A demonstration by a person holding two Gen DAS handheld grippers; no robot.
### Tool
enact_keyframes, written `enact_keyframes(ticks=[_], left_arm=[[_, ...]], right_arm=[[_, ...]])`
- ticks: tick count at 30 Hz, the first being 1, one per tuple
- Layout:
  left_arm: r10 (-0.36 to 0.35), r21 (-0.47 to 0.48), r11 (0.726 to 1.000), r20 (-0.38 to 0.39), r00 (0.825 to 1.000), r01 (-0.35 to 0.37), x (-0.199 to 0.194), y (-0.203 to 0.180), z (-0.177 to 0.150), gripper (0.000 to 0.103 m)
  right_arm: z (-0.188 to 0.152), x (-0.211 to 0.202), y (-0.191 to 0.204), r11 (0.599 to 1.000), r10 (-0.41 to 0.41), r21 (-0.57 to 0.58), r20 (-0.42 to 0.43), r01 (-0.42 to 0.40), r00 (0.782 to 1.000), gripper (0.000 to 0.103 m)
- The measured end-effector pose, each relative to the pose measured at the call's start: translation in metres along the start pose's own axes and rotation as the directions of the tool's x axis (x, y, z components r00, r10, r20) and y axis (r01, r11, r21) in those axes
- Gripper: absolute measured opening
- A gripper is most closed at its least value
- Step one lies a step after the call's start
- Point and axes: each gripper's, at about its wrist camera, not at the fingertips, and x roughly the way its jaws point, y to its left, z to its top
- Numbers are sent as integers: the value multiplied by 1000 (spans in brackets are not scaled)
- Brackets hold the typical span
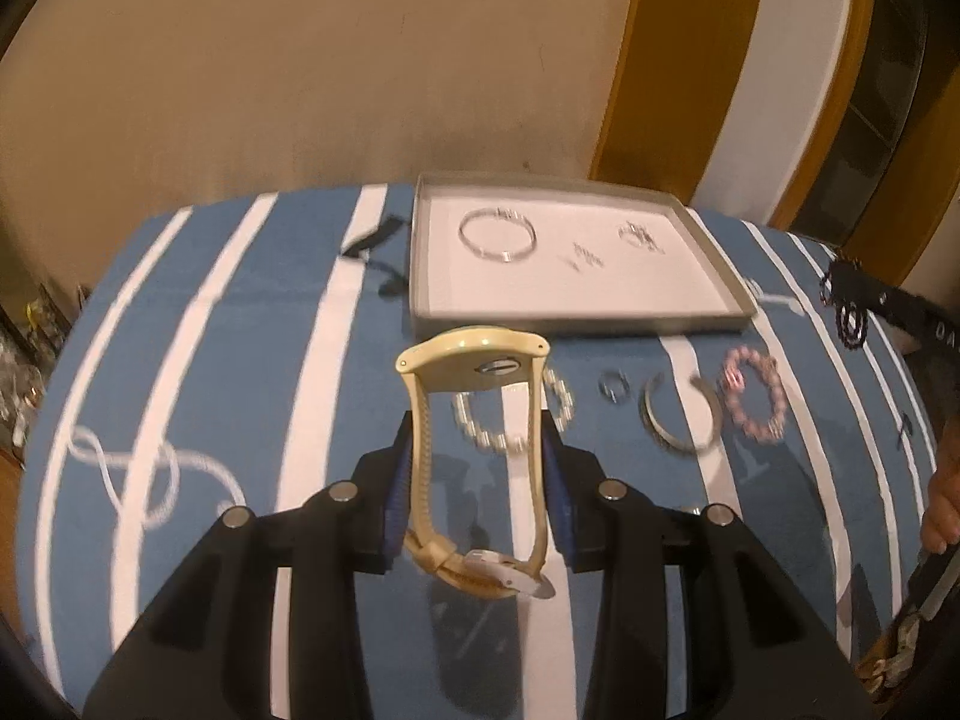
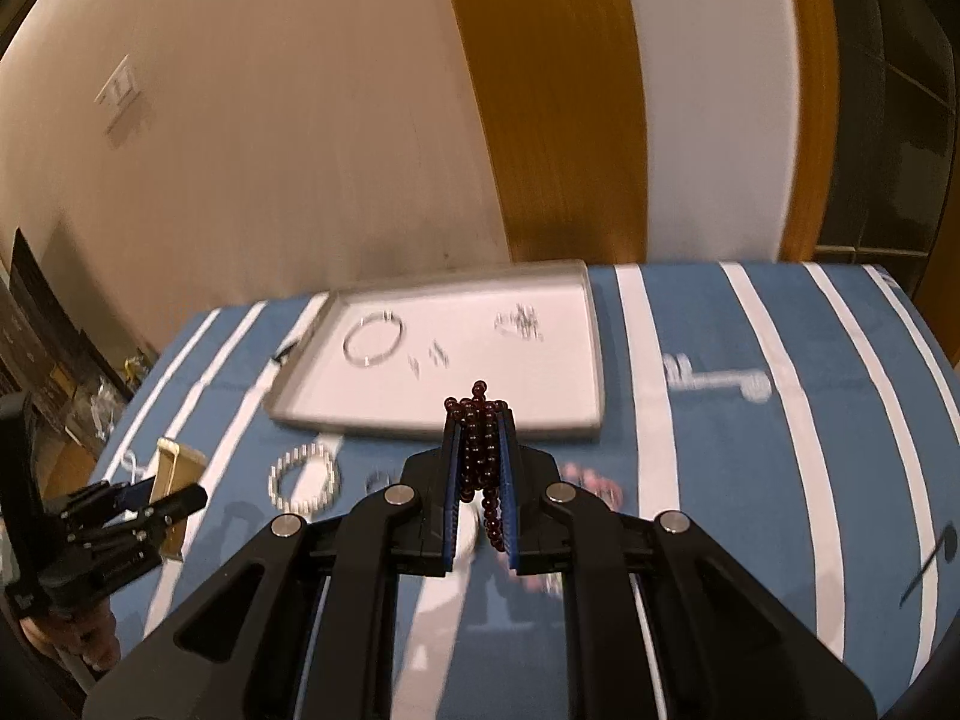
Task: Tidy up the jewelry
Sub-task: 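Release the bead bracelet into the tray with the right tool while the left tool drops the watch there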
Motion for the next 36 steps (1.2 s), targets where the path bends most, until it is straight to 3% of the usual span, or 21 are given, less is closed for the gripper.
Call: enact_keyframes(ticks=[7, 10, 17, 19, 23, 31, 36], left_arm=[[16, 20, 1000, 21, 1000, -16, 28, -6, 60, 38], [20, 29, 999, 11, 1000, -21, 51, -11, 79, 38], [11, 24, 1000, -24, 1000, -11, 90, -15, 95, 38], [10, 24, 1000, -31, 999, -10, 97, -17, 95, 38], [8, 18, 1000, -46, 999, -7, 108, -15, 93, 39], [6, 12, 1000, -59, 998, -5, 118, -19, 93, 39], [15, 19, 1000, -69, 998, -13, 131, -23, 95, 40]], right_arm=[[40, 63, -6, 1000, -22, 13, -33, 22, 999, 12], [40, 105, -13, 999, -38, 25, -96, 40, 995, 12], [28, 146, -20, 998, -46, 22, -184, 51, 982, 12], [25, 151, -22, 999, -27, 31, -210, 35, 977, 15], [20, 146, -28, 999, -8, 50, -198, 18, 980, 38], [17, 136, -34, 998, 9, 68, -172, 3, 985, 42], [12, 137, -26, 1000, -2, 16, -160, 4, 987, 42]])
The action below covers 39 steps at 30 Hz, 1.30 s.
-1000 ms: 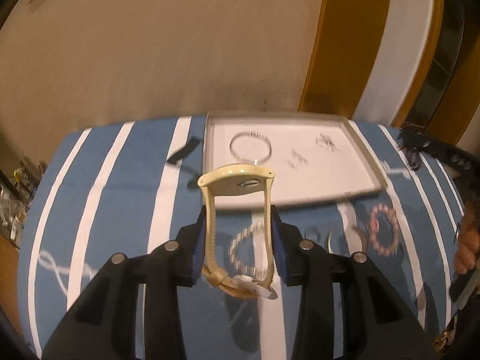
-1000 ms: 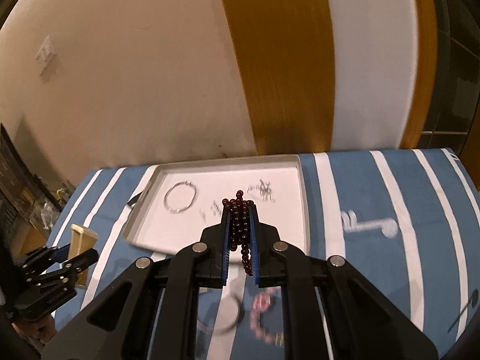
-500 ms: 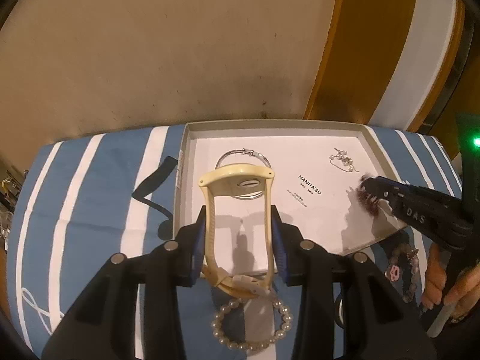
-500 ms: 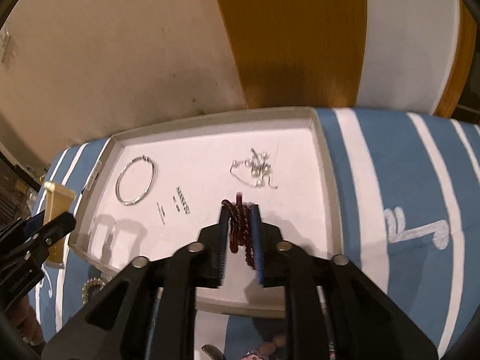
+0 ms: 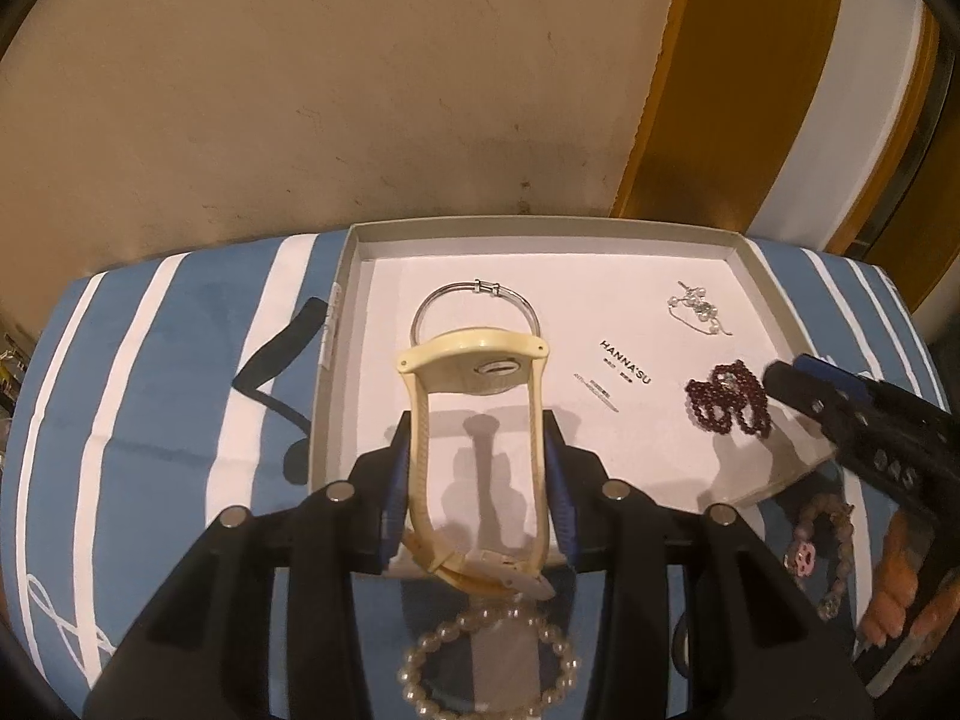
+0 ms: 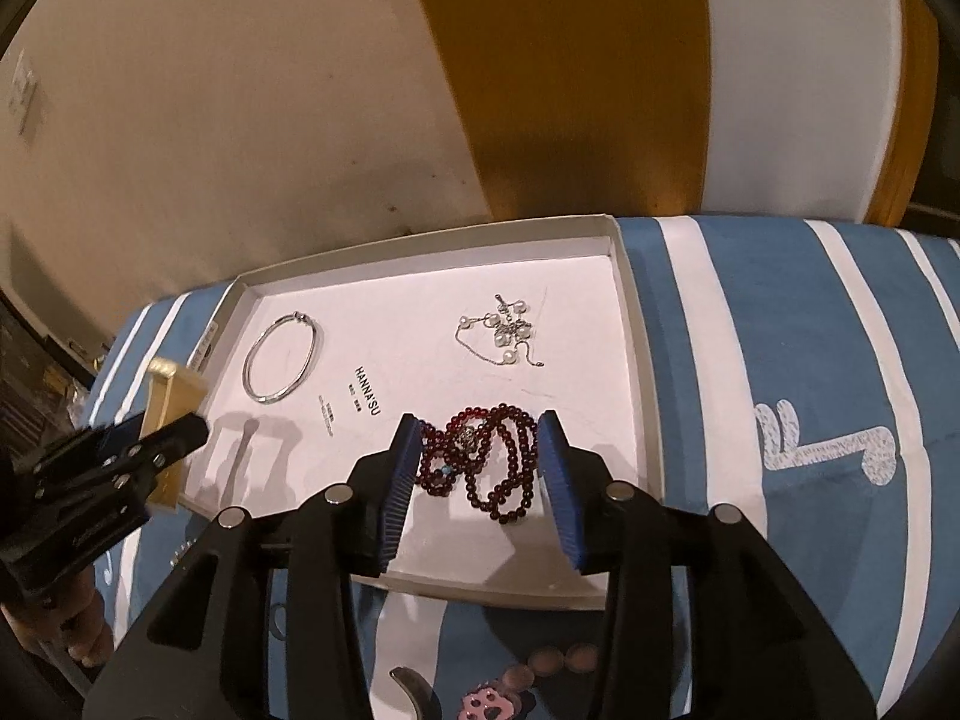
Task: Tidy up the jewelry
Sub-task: 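Release the bead bracelet into the tray with the right tool while the left tool drops the watch there, then grasp a pearl pendant earring with the right tool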
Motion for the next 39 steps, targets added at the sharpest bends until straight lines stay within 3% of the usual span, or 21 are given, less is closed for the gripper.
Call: enact_keyframes(ticks=[3, 5, 6, 8, 9, 15, 23, 32, 39], left_arm=[[15, -10, 1000, -9, 1000, -15, 15, 1, 6, 40], [39, -15, 999, -5, 999, -39, 24, 2, 12, 46], [65, -14, 998, 1, 998, -65, 27, 3, 15, 51], [94, -24, 995, 21, 995, -93, 25, 6, 17, 77], [93, -34, 995, 38, 995, -92, 20, 9, 16, 78], [72, -52, 996, 57, 996, -69, -12, 27, -3, 79], [73, -74, 995, 66, 995, -68, -65, 51, -56, 82], [51, -96, 994, 61, 997, -45, -108, 56, -131, 82], [43, -82, 996, 39, 998, -40, -125, 48, -179, 82]], right_arm=[[-1, 0, 3, 1000, -5, -23, 8, 5, 1000, 42], [-2, -3, 3, 999, -6, -31, 21, 6, 1000, 42], [-2, -4, 2, 999, -5, -32, 25, 6, 1000, 42], [-4, -10, -1, 1000, -2, -26, 38, 3, 999, 42], [-5, -13, -3, 1000, 0, -22, 44, 1, 999, 42], [-18, -42, -17, 1000, 12, 12, 80, -13, 997, 42], [-57, -81, -12, 1000, 3, 1, 88, -3, 996, 42], [-124, -106, 22, 999, 33, -39, 82, -30, 996, 42], [-169, -95, 54, 996, 43, -81, 43, -39, 998, 42]])
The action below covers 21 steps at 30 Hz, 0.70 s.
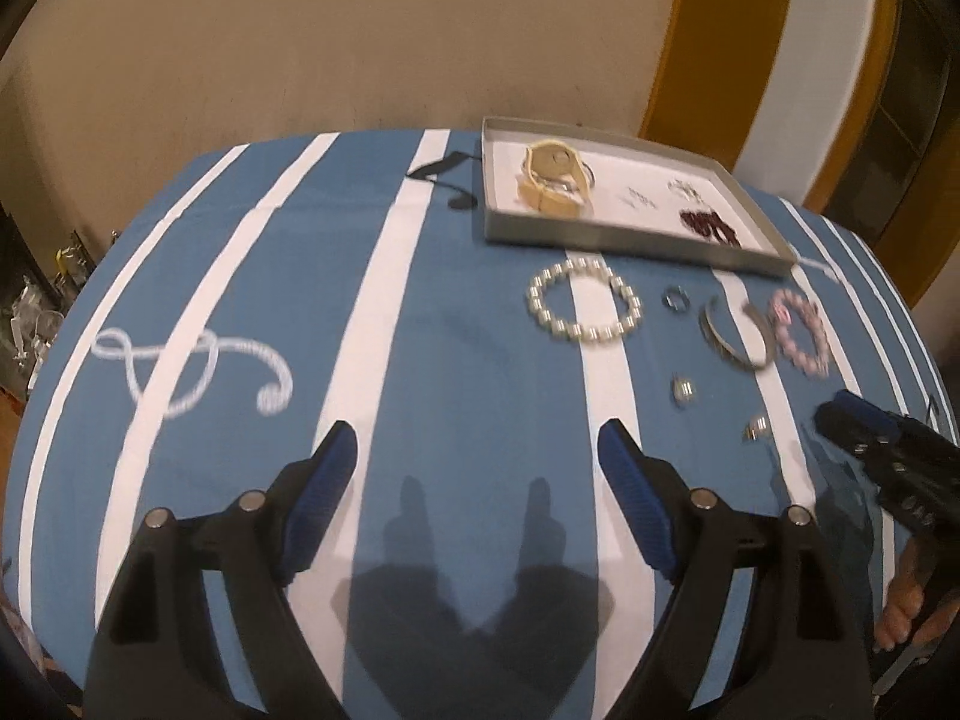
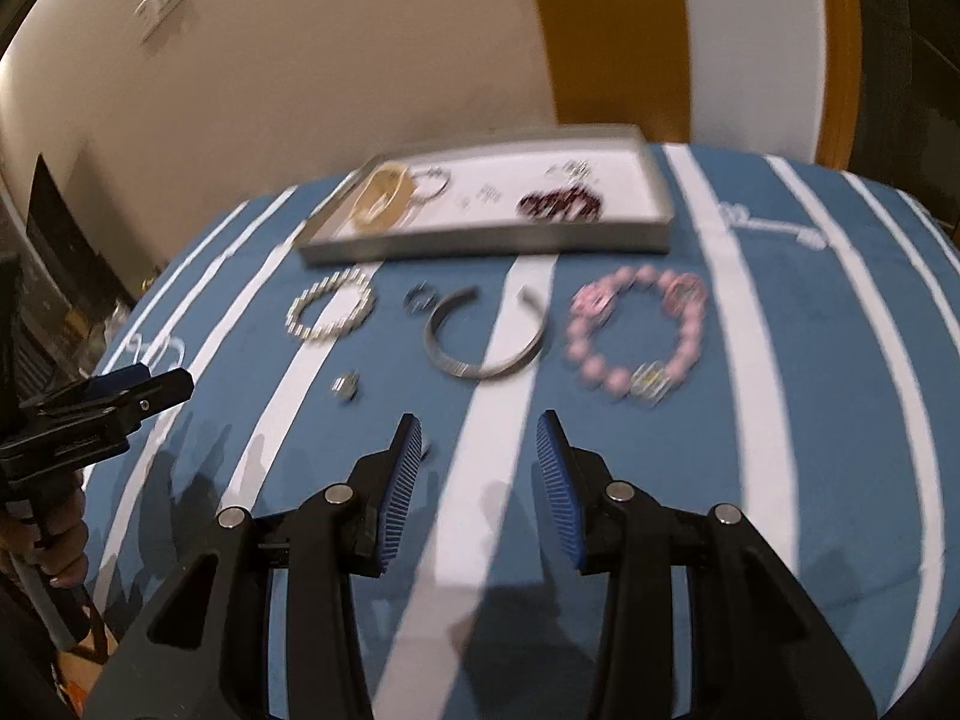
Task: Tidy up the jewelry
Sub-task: 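Grasp a pearl pendant earring with the right tool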
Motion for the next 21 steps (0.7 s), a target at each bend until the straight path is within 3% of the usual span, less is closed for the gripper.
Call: enact_keyframes(ticks=[13, 21], left_arm=[[-36, 52, 998, 6, 999, 36, -25, -13, -33, 82], [-45, 54, 998, -1, 999, 45, -21, -15, -36, 82]], right_arm=[[-9, 25, 35, 996, -64, -56, -14, 63, 998, 36], [-4, 35, 41, 991, -103, -87, -35, 99, 994, 23]])
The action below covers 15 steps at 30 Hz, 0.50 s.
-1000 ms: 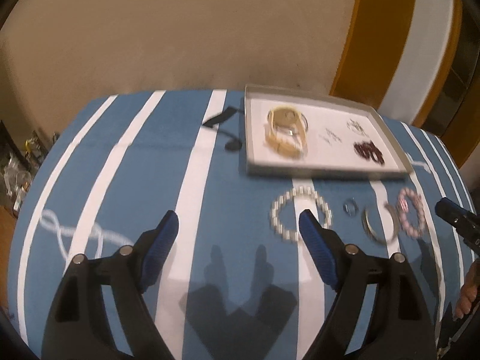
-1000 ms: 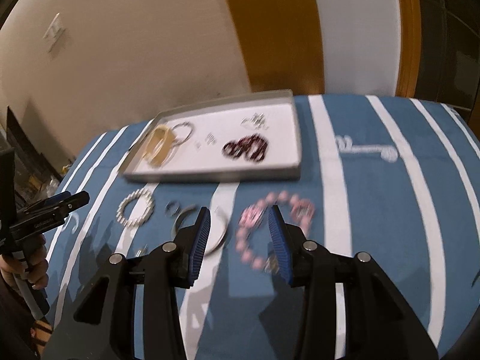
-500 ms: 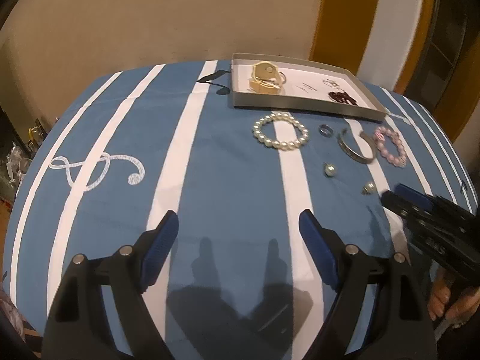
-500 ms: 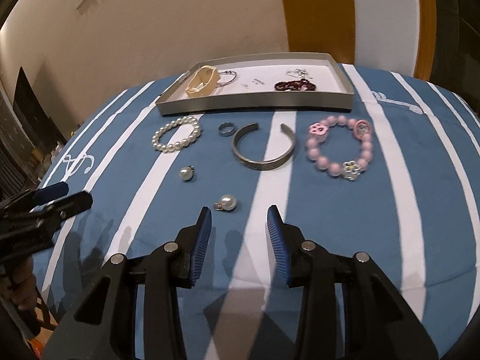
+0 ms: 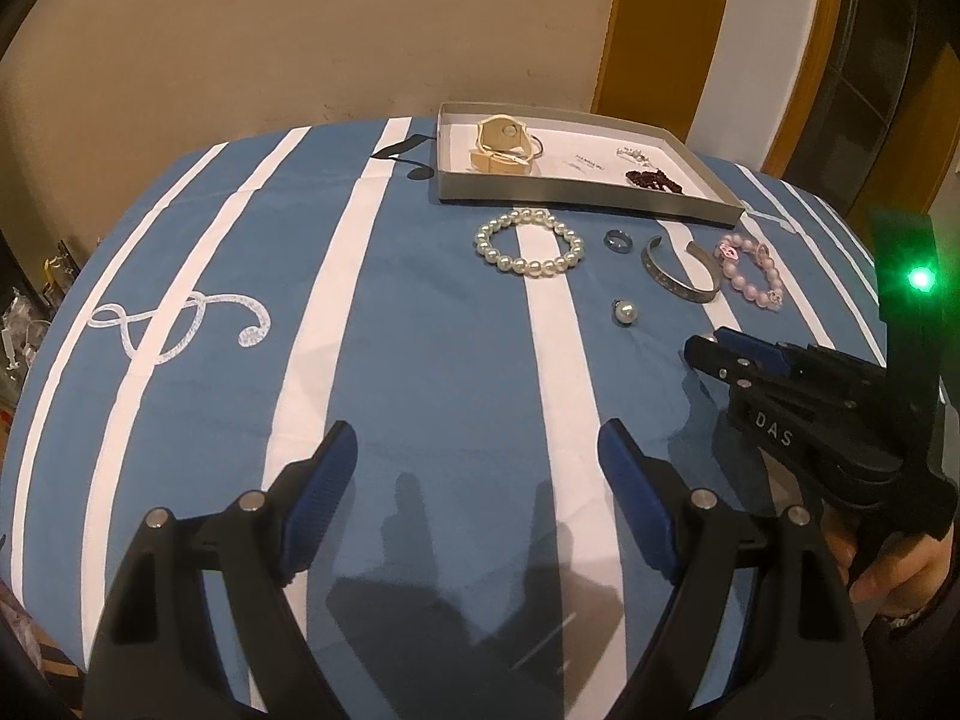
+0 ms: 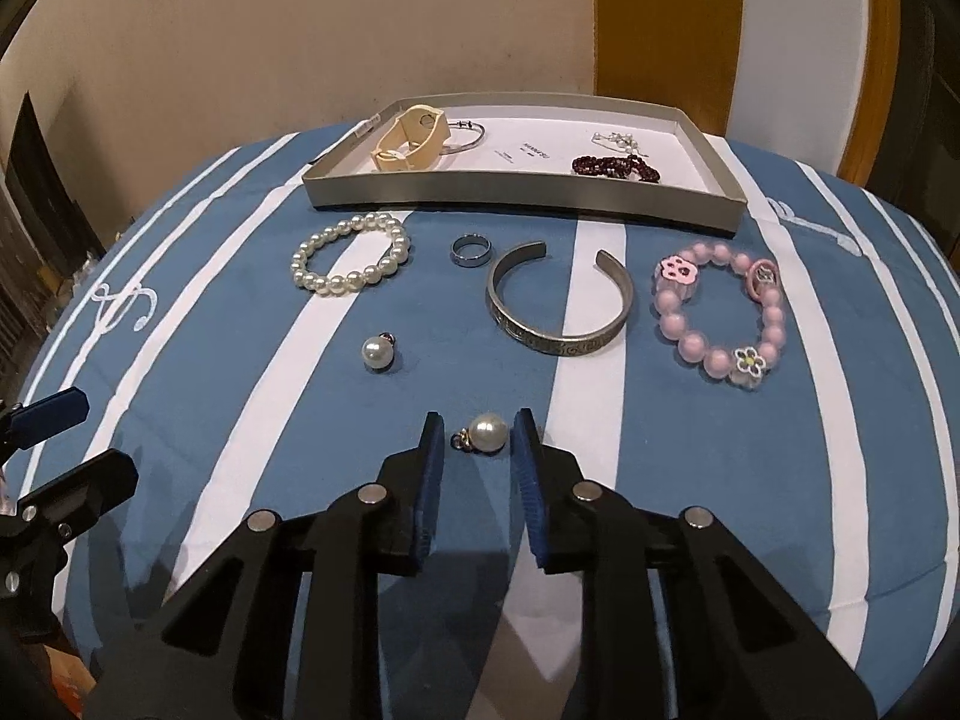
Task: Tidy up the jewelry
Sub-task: 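Grasp a pearl pendant earring with the right tool, then grasp the other pearl pendant with the left tool while the right tool holds its pearl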
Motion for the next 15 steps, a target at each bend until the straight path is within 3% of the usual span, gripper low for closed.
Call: enact_keyframes(ticks=[15], left_arm=[[12, -19, 1000, -23, 1000, -12, 15, 4, 2, 82]], right_arm=[[2, 1, -1, 1000, 1, -14, -5, -1, 1000, 20]])
